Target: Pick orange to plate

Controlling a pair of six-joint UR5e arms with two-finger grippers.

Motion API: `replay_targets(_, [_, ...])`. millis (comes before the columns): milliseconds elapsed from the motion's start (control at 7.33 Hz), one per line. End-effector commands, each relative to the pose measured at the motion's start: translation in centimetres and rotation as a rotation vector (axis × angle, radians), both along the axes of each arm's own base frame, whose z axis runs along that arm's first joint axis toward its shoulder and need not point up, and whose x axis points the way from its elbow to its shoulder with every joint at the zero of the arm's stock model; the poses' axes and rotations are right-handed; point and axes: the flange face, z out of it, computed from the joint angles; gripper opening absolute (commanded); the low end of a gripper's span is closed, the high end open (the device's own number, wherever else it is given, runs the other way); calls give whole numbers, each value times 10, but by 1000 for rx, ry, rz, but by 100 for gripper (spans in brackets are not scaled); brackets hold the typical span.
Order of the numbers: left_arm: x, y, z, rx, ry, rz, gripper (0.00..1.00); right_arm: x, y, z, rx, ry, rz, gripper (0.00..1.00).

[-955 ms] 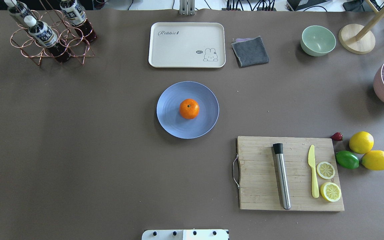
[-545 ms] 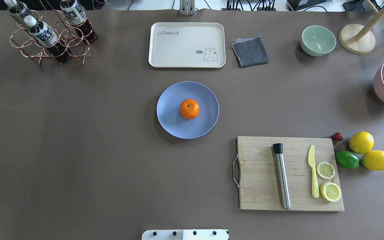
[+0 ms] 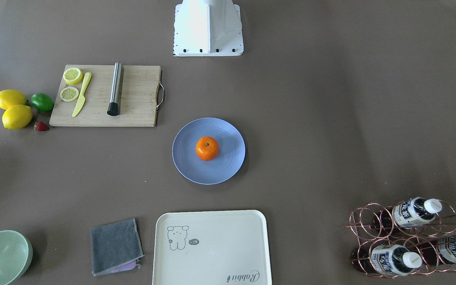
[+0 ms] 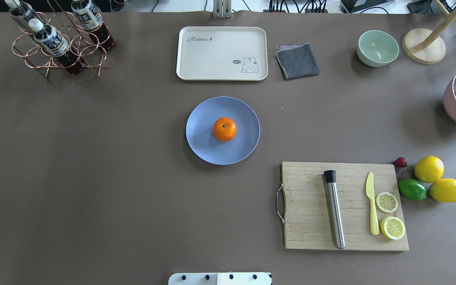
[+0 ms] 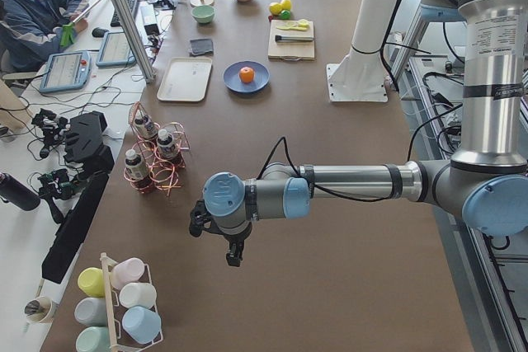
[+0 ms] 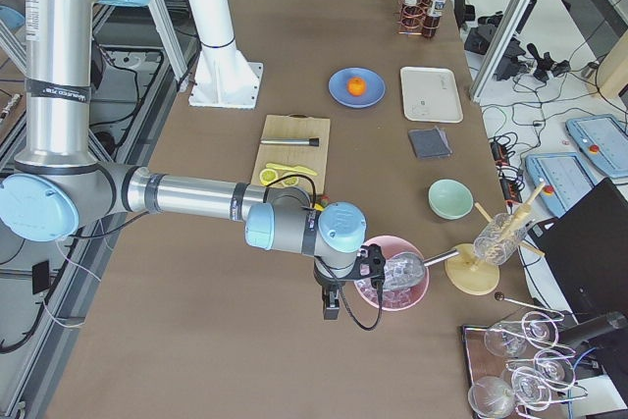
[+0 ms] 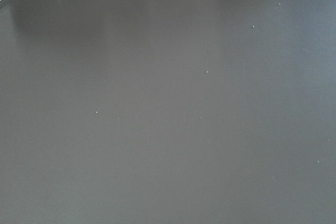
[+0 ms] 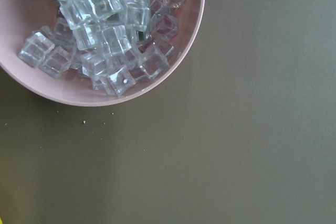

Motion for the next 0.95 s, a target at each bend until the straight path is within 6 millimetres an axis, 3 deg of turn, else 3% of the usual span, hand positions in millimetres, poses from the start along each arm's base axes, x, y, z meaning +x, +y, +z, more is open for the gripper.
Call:
replay_targets(0, [0, 0, 0, 0, 0, 0, 98, 0, 0, 0, 0, -1, 0, 100])
replay_targets(818, [1, -2, -1, 3, 11, 0, 98, 0, 0, 0, -1, -1, 1, 100])
